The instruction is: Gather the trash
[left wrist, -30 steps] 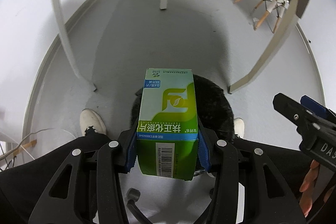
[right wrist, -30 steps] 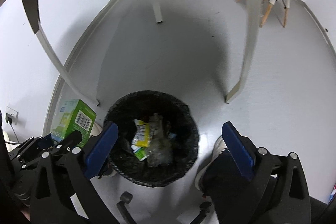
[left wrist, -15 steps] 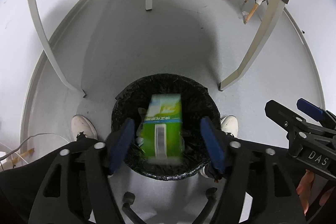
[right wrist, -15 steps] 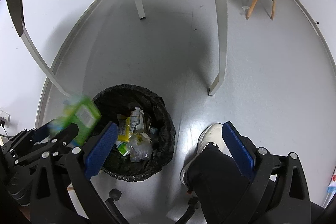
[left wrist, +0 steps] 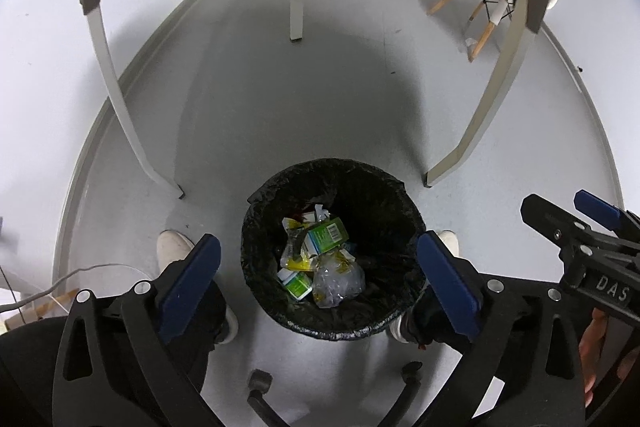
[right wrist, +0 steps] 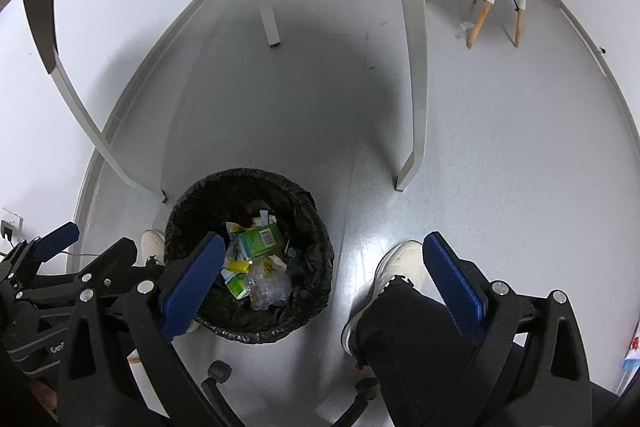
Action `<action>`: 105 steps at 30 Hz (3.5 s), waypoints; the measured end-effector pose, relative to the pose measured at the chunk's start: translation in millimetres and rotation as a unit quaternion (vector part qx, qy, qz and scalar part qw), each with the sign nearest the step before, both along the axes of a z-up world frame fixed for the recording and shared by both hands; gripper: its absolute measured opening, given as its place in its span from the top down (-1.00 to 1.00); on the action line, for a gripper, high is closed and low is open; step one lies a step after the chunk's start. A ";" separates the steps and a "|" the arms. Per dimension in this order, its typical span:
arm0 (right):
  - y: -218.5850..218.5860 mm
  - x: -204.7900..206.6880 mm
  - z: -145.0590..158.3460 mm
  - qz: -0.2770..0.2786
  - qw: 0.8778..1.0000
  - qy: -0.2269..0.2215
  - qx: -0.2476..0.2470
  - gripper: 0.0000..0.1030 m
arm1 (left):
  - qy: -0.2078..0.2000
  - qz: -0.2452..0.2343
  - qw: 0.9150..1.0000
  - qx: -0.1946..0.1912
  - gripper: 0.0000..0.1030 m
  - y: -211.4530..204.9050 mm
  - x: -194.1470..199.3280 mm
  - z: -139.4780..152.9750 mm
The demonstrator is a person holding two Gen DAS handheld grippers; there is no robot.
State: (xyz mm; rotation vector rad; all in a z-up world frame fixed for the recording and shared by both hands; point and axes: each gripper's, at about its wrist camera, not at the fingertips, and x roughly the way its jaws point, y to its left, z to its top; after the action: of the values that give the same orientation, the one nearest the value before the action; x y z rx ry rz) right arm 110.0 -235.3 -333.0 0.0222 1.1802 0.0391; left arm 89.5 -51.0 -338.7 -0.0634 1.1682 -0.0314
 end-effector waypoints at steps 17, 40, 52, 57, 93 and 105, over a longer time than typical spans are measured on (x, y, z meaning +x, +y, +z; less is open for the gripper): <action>19.4 -74.3 92.9 0.026 0.997 -0.075 -0.004 -0.85 | -0.087 0.016 0.996 -0.001 -0.88 25.0 -84.4 113.8; 33.6 -183.9 308.3 0.039 0.970 -0.241 0.012 -0.85 | -0.219 0.048 0.975 0.010 -0.88 56.8 -187.5 285.7; 33.0 -207.9 310.2 0.044 0.966 -0.253 0.015 -0.85 | -0.217 0.038 0.975 0.009 -0.88 51.1 -195.0 285.4; 34.2 -208.6 308.5 0.046 0.967 -0.249 0.013 -0.85 | -0.214 0.031 0.976 0.017 -0.88 48.8 -195.8 282.8; 36.4 -204.3 306.3 0.047 0.968 -0.245 0.008 -0.85 | -0.205 0.022 0.978 0.034 -0.87 46.6 -190.3 279.4; 38.7 -203.5 305.5 0.043 0.969 -0.244 0.008 -0.85 | -0.207 0.024 0.977 0.033 -0.88 44.7 -193.3 279.5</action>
State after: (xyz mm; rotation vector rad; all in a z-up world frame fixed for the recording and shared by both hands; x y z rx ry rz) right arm -93.5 -196.6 -27.5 -0.0235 0.6865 0.1251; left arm -103.8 -6.3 -59.2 -0.0247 0.7491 0.0364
